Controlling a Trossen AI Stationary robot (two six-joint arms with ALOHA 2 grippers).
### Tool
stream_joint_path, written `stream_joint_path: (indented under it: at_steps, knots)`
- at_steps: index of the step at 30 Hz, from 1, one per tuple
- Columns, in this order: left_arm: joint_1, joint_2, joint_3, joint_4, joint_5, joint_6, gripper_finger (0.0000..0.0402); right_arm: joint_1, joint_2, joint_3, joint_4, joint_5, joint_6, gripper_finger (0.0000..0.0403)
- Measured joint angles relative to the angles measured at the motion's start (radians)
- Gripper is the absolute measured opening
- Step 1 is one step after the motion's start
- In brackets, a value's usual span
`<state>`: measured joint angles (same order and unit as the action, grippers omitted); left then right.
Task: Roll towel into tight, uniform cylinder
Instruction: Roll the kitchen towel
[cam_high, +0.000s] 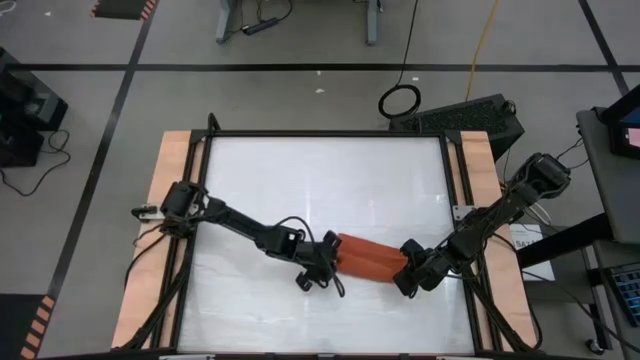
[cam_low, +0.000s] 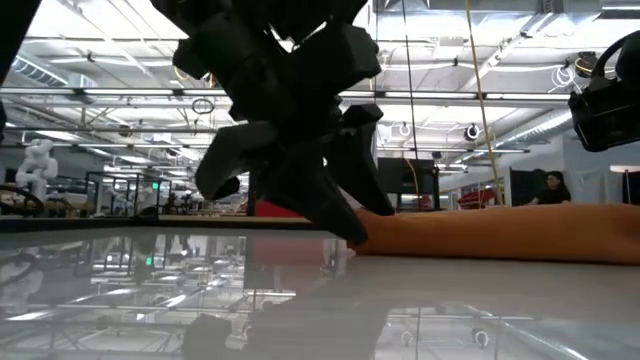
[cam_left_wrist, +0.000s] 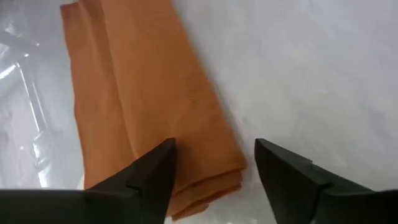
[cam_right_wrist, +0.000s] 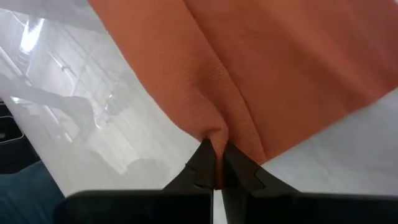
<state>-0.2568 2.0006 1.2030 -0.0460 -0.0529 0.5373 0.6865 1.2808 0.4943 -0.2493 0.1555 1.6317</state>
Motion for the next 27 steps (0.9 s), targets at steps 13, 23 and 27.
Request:
stream_joint_path:
  at_steps: [13,23,27]
  knots:
    - [0.025,0.037,0.002,-0.009,0.003,-0.009,0.0178,0.0,0.0,0.0,0.045,0.001,-0.052,0.0002]
    - [0.071,0.039,0.003,-0.027,0.123,-0.084,0.0021,0.003,-0.058,0.0,0.101,0.001,-0.297,0.0079]
    - [0.094,0.039,0.003,-0.049,0.296,-0.162,0.0025,0.003,-0.113,0.0,0.102,-0.003,-0.396,0.0159]
